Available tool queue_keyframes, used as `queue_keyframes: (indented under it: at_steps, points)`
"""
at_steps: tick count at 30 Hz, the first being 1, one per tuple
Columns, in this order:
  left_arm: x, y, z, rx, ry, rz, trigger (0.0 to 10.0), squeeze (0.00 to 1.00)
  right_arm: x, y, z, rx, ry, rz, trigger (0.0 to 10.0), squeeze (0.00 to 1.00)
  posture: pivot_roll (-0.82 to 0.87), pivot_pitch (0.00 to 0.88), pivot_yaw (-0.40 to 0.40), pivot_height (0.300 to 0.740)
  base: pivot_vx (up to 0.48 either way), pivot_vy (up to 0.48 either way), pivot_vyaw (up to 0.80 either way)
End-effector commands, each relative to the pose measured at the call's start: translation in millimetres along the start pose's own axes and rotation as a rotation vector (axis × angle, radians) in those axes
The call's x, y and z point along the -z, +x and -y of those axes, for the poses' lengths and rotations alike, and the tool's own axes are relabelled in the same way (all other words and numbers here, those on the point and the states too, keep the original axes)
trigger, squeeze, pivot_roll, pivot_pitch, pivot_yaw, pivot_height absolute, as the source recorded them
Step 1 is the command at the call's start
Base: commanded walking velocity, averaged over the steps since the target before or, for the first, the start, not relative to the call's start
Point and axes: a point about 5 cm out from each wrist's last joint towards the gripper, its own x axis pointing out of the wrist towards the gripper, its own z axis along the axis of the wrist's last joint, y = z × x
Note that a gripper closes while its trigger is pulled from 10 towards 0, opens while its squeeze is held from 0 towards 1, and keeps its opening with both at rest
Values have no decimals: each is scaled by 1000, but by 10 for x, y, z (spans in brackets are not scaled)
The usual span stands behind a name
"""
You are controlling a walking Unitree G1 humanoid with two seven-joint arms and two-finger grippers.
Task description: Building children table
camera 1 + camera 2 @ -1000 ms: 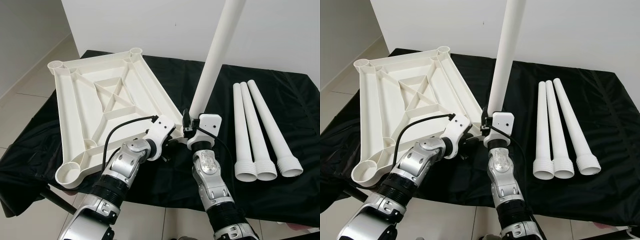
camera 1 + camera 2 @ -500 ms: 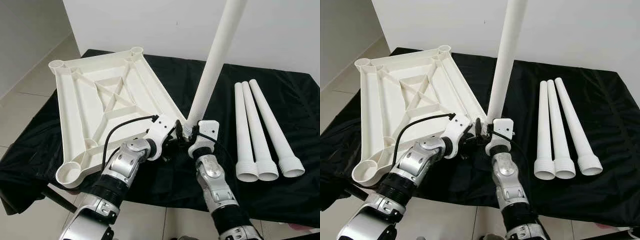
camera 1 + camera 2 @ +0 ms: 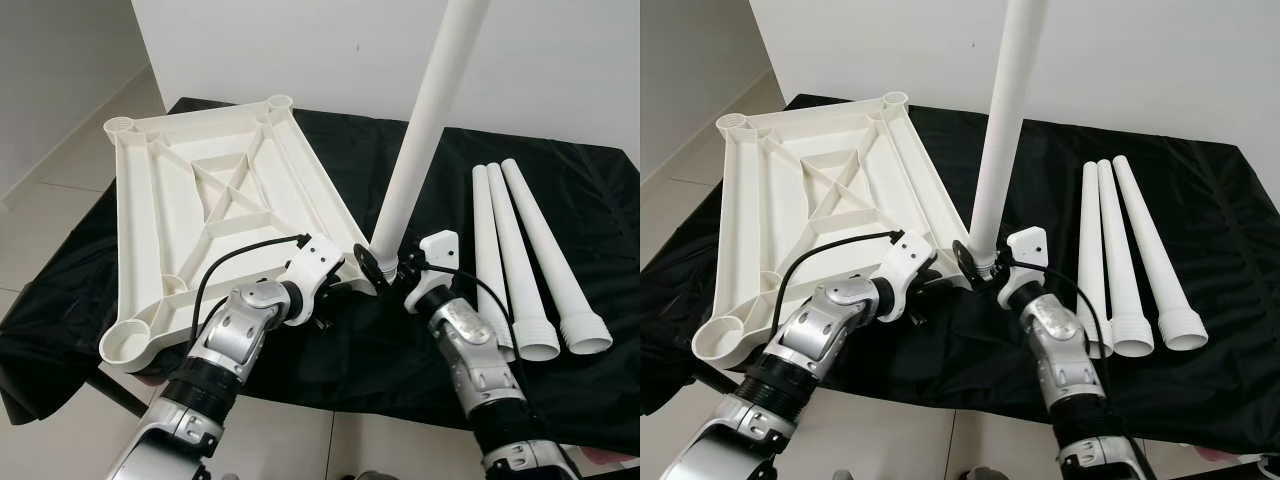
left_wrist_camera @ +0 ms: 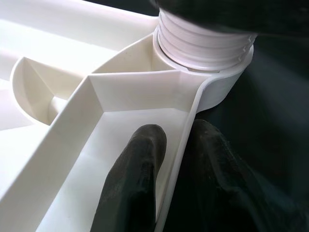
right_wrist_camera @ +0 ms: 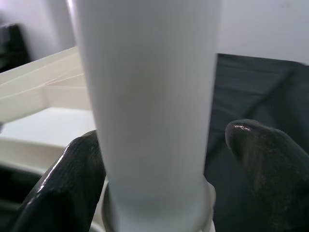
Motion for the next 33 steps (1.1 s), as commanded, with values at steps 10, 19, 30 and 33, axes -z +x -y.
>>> queue_keyframes:
  at_steps: [10,19,30,33]
  points:
    - [45,-91,71,75,97,-16,10000,0,-57,-23,40,-304,27,-56,10000,0,-60,0,4,740,0,0,0]
    - [50,-134,126,116,128,-24,10000,0,-130,18,86,-457,57,-79,10000,0,-57,3,7,740,0,0,0]
    - [128,-219,187,159,156,-52,10000,0,-206,27,216,-541,49,-103,10000,0,-54,13,5,740,0,0,0]
    - [130,-225,183,160,160,-54,10000,0,-217,29,218,-563,46,-107,4706,0,-53,14,4,740,0,0,0]
